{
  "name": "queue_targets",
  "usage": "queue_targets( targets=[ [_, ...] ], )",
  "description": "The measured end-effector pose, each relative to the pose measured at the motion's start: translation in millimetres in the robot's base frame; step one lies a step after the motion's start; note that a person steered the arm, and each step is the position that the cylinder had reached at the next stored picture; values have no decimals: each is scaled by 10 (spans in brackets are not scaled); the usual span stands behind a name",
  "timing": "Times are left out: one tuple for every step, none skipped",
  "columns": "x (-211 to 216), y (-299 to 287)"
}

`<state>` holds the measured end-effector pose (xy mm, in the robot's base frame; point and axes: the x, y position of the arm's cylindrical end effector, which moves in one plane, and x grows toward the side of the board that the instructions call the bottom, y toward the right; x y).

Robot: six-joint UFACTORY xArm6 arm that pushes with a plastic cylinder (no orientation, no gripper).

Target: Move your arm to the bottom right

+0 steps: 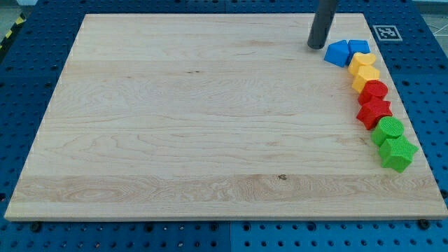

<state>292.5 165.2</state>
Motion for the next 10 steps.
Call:
queue_targets(
  targets=[
    [127,-245],
    [446,-469],
    [843,-577],
    [1207,-583],
    [1560,-583],
    [1893,-583],
    [2109,-583],
    [2347,-583],
    [2625,-583],
    [2832,-575]
  ],
)
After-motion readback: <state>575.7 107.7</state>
